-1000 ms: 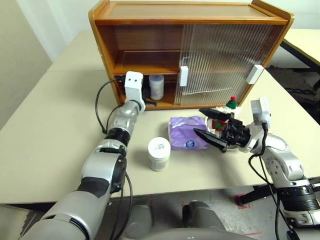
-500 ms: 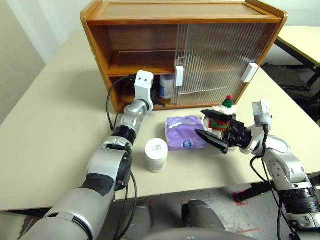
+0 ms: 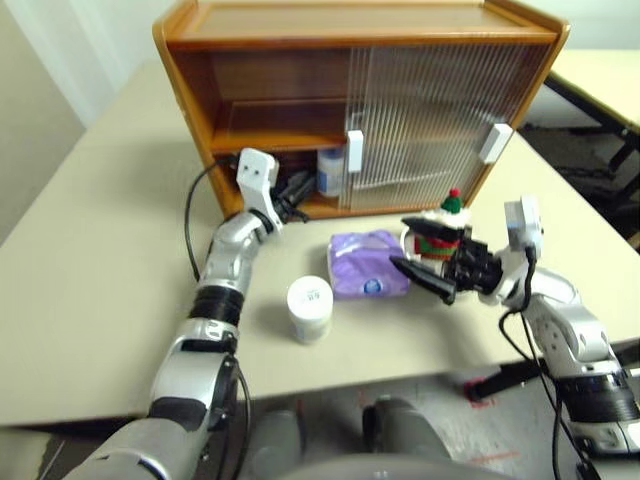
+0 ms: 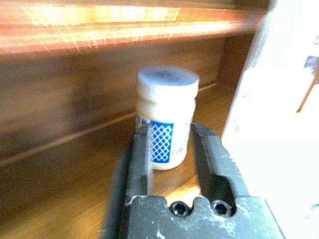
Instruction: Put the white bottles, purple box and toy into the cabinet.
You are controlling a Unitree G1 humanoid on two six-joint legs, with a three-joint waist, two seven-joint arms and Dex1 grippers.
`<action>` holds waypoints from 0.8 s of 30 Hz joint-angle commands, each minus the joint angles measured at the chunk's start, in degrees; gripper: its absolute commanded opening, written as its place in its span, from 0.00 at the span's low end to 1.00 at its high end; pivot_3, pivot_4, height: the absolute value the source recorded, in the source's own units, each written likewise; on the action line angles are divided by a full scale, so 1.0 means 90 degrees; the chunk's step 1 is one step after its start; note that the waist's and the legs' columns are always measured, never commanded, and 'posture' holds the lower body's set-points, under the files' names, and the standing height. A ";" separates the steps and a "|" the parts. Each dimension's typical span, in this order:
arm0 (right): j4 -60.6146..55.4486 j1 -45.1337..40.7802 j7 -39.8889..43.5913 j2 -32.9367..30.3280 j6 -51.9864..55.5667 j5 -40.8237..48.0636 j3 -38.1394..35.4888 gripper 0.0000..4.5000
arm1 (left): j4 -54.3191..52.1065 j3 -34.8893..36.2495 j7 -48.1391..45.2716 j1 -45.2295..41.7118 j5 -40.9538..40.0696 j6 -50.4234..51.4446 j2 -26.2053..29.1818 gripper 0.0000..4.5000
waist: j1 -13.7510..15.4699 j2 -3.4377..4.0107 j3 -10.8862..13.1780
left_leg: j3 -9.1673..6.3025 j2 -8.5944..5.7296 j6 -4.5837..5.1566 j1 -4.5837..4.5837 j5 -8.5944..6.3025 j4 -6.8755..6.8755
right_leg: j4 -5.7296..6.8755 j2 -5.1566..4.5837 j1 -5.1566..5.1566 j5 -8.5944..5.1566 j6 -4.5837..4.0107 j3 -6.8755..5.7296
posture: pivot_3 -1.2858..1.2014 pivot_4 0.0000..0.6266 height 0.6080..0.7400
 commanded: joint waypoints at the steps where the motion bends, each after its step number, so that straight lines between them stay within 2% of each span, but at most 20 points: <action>1: 0.0104 -0.0036 0.0084 0.0018 -0.0057 -0.0023 0.0005 1.00 | -0.1099 -0.0168 -0.0709 0.0590 -0.0391 0.0444 0.0351 0.65 | -0.0003 0.0003 -0.0002 | 0.0000 0.0001 0.0000 0.0004 0.0000 0.0000 | 0.0001 0.0000 0.0003 0.0000 0.0000 0.0000 | 0.55 0.00 1.00; 5: 0.0127 -0.0058 0.0104 0.0062 -0.0062 -0.0043 0.0036 1.00 | -0.1939 -0.0101 -0.1604 0.1458 -0.0909 0.0673 0.0985 0.99 | -0.0034 0.0006 -0.0003 | 0.0005 0.0007 0.0000 0.0020 0.0000 0.0000 | 0.0012 0.0001 0.0012 -0.0006 -0.0008 0.0001 | 0.56 0.00 1.00; 9: 0.0129 -0.0056 0.0128 0.0080 -0.0059 -0.0053 0.0032 1.00 | -0.1981 0.0106 -0.2865 0.2238 -0.1213 0.0067 0.1800 0.99 | -0.0059 0.0006 -0.0003 | 0.0007 0.0018 0.0000 0.0026 0.0000 0.0000 | 0.0020 0.0004 0.0010 -0.0031 -0.0022 -0.0003 | 0.56 0.00 1.00; 13: 0.0192 -0.0067 0.0205 0.0040 -0.0074 -0.0053 -0.0004 1.00 | -0.1771 0.0342 -0.3866 0.2776 -0.1590 -0.0023 0.2488 0.99 | -0.0059 0.0014 0.0002 | 0.0013 0.0035 -0.0002 0.0032 0.0000 0.0000 | 0.0026 0.0002 0.0009 -0.0053 -0.0030 -0.0019 | 0.56 0.00 1.00; 17: 0.0227 -0.0084 0.0252 0.0045 -0.0081 -0.0071 0.0021 1.00 | -0.1468 0.0523 -0.4338 0.2921 -0.1770 -0.0169 0.2640 0.99 | 0.0008 0.0019 0.0004 | 0.0016 0.0044 -0.0004 0.0030 -0.0001 0.0000 | 0.0025 -0.0004 0.0008 -0.0060 -0.0027 -0.0034 | 0.56 0.00 1.00; 24: 0.0281 -0.0134 0.0314 0.0075 -0.0075 -0.0082 0.0054 1.00 | -0.1560 -0.0164 -0.5323 0.3410 -0.1339 -0.0764 0.2817 0.99 | 0.0066 0.0025 0.0003 | 0.0022 0.0051 -0.0018 0.0024 -0.0009 0.0000 | 0.0029 -0.0006 -0.0001 -0.0066 -0.0053 -0.0038 | 0.56 0.00 1.00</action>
